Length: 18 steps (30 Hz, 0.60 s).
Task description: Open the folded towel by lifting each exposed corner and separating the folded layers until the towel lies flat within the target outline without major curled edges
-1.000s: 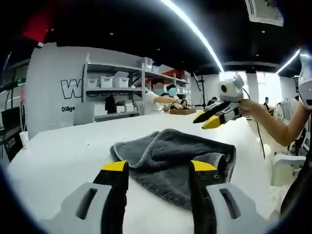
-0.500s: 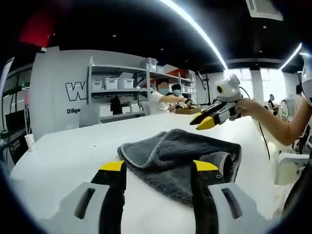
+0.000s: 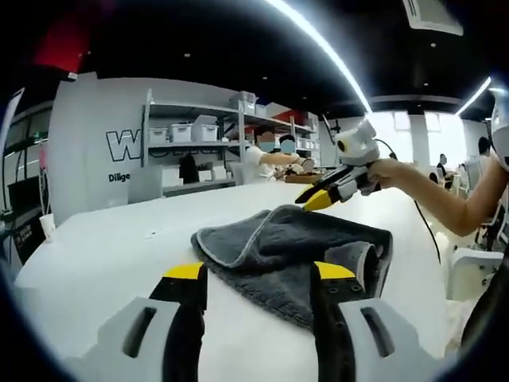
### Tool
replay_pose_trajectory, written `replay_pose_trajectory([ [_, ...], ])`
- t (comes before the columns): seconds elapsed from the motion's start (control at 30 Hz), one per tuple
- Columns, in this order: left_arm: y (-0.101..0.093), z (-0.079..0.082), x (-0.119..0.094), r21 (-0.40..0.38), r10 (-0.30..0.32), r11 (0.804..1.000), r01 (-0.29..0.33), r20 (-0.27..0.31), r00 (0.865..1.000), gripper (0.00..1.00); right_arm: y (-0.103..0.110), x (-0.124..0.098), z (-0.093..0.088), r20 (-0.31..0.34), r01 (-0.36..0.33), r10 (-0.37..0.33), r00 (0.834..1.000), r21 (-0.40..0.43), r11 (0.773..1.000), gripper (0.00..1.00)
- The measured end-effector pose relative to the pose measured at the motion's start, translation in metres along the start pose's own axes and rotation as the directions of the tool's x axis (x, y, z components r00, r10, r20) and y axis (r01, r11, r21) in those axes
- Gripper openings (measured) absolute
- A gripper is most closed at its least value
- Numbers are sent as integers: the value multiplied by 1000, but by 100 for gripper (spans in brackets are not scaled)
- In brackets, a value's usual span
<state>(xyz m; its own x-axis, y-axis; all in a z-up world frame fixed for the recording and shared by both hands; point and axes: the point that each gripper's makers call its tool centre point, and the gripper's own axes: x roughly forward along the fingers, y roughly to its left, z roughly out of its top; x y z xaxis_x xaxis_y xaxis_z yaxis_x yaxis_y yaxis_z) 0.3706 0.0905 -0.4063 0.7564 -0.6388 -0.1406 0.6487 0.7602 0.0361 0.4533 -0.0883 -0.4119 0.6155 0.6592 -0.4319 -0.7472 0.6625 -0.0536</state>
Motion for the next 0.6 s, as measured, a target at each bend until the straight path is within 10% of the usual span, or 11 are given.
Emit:
replay_pose_trajectory([
  [0.6, 12, 12, -10, -51, 42, 998, -39, 68, 997, 49, -7, 26, 2, -38, 5, -3, 999, 51, 999, 23],
])
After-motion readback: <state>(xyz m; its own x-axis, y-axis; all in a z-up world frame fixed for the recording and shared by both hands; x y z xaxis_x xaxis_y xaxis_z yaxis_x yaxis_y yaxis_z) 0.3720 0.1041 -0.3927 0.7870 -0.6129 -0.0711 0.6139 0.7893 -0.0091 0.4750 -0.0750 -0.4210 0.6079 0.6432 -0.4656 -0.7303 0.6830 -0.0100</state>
